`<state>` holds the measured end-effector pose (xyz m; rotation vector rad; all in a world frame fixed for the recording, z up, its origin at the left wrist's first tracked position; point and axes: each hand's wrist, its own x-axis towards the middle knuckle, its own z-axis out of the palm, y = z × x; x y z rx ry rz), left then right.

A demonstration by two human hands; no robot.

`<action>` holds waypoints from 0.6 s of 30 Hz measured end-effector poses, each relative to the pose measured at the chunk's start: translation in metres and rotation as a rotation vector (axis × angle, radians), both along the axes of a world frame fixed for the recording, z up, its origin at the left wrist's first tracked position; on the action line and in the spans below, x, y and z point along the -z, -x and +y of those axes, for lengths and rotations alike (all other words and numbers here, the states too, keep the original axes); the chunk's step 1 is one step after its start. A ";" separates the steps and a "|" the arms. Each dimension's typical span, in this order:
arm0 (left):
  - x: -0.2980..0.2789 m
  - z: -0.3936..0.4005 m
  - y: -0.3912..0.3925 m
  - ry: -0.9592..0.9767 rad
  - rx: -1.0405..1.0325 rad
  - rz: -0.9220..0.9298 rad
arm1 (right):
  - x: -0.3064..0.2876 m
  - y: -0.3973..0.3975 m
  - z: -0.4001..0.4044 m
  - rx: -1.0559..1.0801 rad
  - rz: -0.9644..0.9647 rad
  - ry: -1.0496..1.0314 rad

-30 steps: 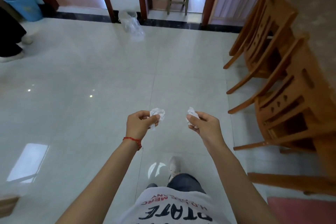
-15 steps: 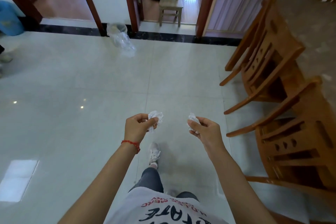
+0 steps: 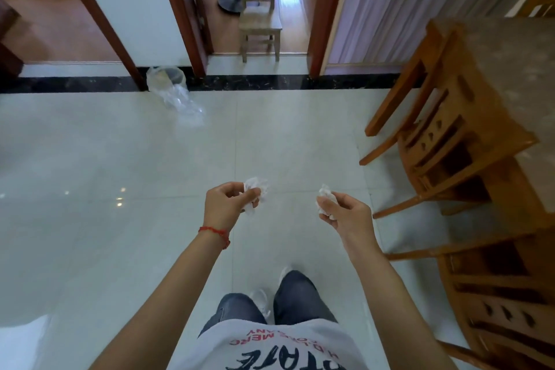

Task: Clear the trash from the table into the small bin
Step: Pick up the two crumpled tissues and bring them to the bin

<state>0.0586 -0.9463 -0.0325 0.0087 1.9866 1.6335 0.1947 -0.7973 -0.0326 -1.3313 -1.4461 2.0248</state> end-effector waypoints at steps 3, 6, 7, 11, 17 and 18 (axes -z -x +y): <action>0.004 0.037 0.035 0.010 0.017 -0.005 | 0.005 0.034 0.035 0.033 -0.025 0.004; 0.009 0.079 0.075 0.019 0.031 0.005 | 0.007 0.075 0.077 0.045 -0.038 -0.011; 0.011 0.095 0.088 0.021 0.036 0.009 | 0.007 0.089 0.093 0.046 -0.030 -0.013; 0.013 0.161 0.139 0.023 0.040 0.011 | 0.002 0.144 0.157 0.044 0.005 -0.004; 0.002 0.252 0.208 0.019 0.046 0.015 | -0.008 0.213 0.250 0.016 -0.014 -0.029; 0.001 0.265 0.219 0.020 0.054 0.023 | -0.009 0.224 0.263 0.018 -0.018 -0.026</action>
